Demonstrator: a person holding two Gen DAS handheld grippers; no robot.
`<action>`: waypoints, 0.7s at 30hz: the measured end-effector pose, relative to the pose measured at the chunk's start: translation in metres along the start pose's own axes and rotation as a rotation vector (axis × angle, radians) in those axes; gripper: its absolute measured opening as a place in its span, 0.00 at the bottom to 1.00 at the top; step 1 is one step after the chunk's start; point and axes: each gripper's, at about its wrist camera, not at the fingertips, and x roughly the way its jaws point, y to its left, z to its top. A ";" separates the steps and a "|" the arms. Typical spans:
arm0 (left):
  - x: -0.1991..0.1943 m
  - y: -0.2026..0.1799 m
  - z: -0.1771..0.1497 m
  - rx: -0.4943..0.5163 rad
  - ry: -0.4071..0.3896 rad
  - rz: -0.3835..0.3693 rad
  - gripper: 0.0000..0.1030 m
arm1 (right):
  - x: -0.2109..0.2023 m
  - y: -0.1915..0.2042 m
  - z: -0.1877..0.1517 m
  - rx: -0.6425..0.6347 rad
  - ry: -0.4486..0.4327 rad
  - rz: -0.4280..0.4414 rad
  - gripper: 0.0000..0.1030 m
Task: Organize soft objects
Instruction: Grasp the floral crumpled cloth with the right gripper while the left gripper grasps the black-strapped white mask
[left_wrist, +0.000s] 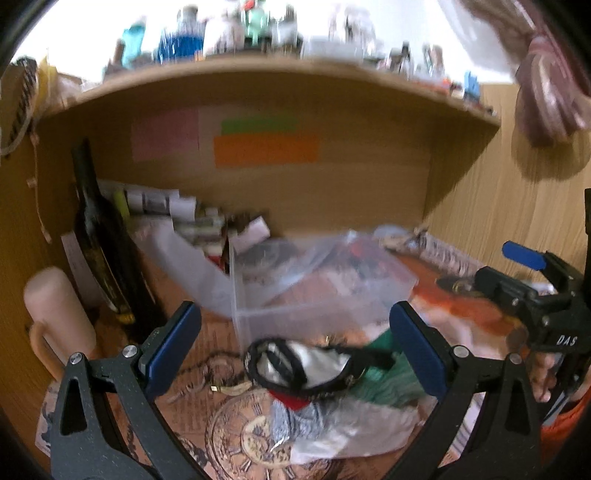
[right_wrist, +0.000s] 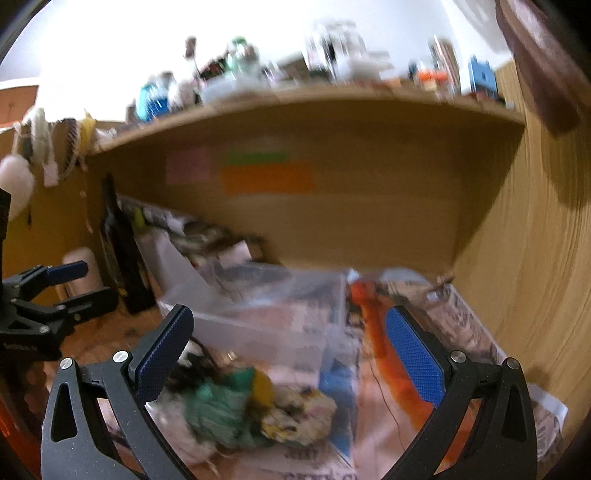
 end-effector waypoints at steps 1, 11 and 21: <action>0.005 0.002 -0.003 -0.002 0.020 0.000 1.00 | 0.003 -0.002 -0.003 0.001 0.017 -0.002 1.00; 0.053 0.025 -0.032 -0.068 0.190 0.029 0.81 | 0.040 -0.027 -0.049 0.000 0.249 -0.027 0.97; 0.090 0.044 -0.047 -0.126 0.295 0.039 0.47 | 0.063 -0.036 -0.075 0.038 0.385 0.045 0.67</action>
